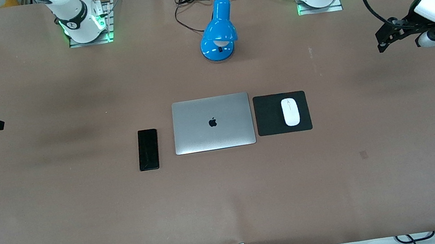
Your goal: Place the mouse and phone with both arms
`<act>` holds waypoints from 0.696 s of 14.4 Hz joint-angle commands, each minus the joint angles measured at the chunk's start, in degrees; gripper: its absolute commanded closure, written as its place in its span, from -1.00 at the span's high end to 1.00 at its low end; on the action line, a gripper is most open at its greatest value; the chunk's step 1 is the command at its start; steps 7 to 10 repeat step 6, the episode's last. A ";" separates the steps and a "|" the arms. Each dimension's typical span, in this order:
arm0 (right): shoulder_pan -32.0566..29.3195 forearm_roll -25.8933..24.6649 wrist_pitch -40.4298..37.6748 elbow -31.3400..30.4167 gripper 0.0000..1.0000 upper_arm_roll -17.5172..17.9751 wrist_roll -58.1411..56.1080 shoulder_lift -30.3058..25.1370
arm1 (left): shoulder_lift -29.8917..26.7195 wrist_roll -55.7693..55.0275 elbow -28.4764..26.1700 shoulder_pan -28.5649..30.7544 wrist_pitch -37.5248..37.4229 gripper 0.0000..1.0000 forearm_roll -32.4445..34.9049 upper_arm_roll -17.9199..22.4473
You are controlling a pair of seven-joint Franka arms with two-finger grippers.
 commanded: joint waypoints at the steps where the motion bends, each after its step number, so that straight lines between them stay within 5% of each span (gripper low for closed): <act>1: -1.21 0.59 -0.99 1.22 1.00 0.58 -1.18 0.17 | -0.11 1.05 1.45 0.14 -2.37 1.00 -0.44 0.21; 10: -1.21 0.77 -2.22 1.22 1.00 0.58 -1.09 0.26 | 1.90 1.49 4.95 1.55 -5.09 1.00 -0.18 0.21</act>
